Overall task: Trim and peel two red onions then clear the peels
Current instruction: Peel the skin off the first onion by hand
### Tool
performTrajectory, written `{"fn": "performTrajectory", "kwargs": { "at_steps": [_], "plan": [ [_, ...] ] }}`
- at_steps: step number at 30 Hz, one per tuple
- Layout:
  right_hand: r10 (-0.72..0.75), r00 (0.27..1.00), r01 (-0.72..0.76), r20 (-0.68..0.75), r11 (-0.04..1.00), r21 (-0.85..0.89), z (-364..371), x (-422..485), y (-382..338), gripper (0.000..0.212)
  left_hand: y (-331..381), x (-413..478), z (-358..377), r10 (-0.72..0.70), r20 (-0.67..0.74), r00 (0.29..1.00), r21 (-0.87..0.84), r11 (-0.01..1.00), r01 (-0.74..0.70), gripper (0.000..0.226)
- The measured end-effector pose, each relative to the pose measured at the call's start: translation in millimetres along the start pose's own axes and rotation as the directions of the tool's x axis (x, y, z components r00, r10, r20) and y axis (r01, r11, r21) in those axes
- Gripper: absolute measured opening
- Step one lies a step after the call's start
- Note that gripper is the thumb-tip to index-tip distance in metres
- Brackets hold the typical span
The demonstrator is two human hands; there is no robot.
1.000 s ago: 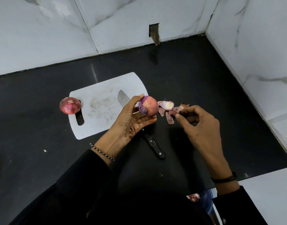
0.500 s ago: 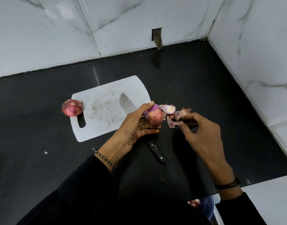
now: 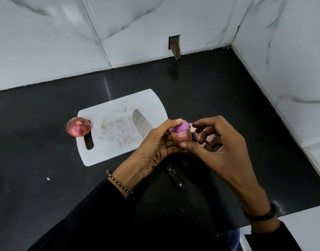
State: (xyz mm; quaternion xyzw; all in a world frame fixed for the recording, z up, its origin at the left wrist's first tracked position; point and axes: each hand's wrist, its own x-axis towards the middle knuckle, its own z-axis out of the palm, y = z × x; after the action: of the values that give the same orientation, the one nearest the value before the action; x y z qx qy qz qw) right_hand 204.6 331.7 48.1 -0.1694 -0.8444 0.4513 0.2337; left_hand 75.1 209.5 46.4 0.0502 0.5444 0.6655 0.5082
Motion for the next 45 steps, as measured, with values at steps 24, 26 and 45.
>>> {"fn": "performTrajectory", "kwargs": {
  "at_steps": [24, 26, 45],
  "plan": [
    [-0.040, 0.998, 0.046, -0.056, 0.993, 0.110, 7.6, -9.2, -16.2, 0.037, 5.8, -10.0, -4.2, 0.079, 0.132, 0.988, -0.075, 0.995, -0.070, 0.047],
    [-0.047, 0.998, 0.053, -0.052, 0.992, 0.110, 7.7, -9.8, -16.9, 0.033, 5.7, -11.8, -3.0, 0.095, 0.123, 0.988, -0.093, 0.992, -0.084, 0.036],
    [-0.066, 0.995, 0.067, -0.070, 0.998, 0.013, -0.9, -16.3, -12.9, 0.035, 12.4, -16.0, 21.1, 0.034, 0.026, 0.999, 0.068, 0.997, -0.036, 0.027]
  ]
}}
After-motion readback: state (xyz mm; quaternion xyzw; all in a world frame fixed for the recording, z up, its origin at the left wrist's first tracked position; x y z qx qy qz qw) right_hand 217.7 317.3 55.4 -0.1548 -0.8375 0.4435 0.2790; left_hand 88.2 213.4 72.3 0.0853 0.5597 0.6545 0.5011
